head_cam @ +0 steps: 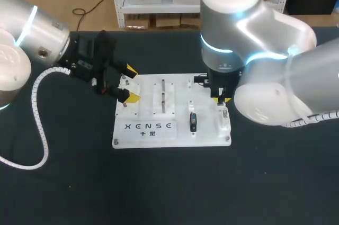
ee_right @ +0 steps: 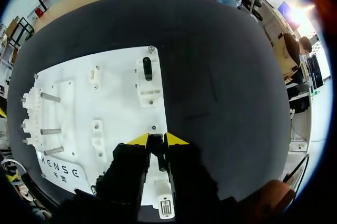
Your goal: Insert the USB connector, Ethernet cable, and multi-pin plug into their matching sockets one by one.
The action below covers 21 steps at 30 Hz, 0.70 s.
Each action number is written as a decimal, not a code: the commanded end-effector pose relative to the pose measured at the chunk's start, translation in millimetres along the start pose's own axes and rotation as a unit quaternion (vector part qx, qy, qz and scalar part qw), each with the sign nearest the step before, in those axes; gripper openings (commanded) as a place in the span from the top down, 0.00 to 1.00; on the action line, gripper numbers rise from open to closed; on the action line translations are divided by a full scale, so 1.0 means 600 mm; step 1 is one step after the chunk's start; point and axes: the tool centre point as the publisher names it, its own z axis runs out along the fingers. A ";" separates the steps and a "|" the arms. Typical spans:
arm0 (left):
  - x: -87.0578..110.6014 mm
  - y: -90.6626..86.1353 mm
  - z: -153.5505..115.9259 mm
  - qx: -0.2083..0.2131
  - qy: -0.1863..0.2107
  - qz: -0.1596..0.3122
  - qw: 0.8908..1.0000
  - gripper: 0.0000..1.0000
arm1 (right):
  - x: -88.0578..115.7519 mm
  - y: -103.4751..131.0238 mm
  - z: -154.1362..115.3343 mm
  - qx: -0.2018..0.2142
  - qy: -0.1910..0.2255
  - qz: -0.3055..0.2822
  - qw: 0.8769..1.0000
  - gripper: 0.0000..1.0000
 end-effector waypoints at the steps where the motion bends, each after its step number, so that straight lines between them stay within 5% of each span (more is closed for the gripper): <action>1: 0.000 0.002 0.000 0.001 0.001 0.000 1.000 0.00 | -0.007 -0.001 0.023 0.000 0.006 0.004 1.000 1.00; 4: 0.000 0.002 0.000 0.001 0.001 0.000 1.000 0.00 | -0.010 0.006 0.006 -0.008 -0.008 0.000 1.000 1.00; 5: 0.000 0.002 0.000 0.001 0.001 0.000 1.000 0.00 | -0.011 0.008 -0.002 -0.010 -0.012 -0.002 1.000 0.85; 6: 0.000 0.002 0.000 0.001 0.001 0.000 1.000 0.00 | -0.011 0.010 -0.012 -0.010 -0.020 -0.003 1.000 0.60; 7: 0.000 0.002 0.000 0.001 0.001 0.000 1.000 0.00 | -0.011 0.012 -0.022 -0.013 -0.030 -0.007 0.999 0.00; 14: 0.000 0.002 0.000 0.001 0.001 0.000 1.000 0.00 | 0.001 0.039 -0.093 -0.034 -0.075 -0.026 0.996 0.00; 21: 0.000 0.002 0.000 0.001 0.001 0.000 1.000 0.00 | 0.060 0.076 -0.105 -0.061 -0.053 -0.049 0.996 0.00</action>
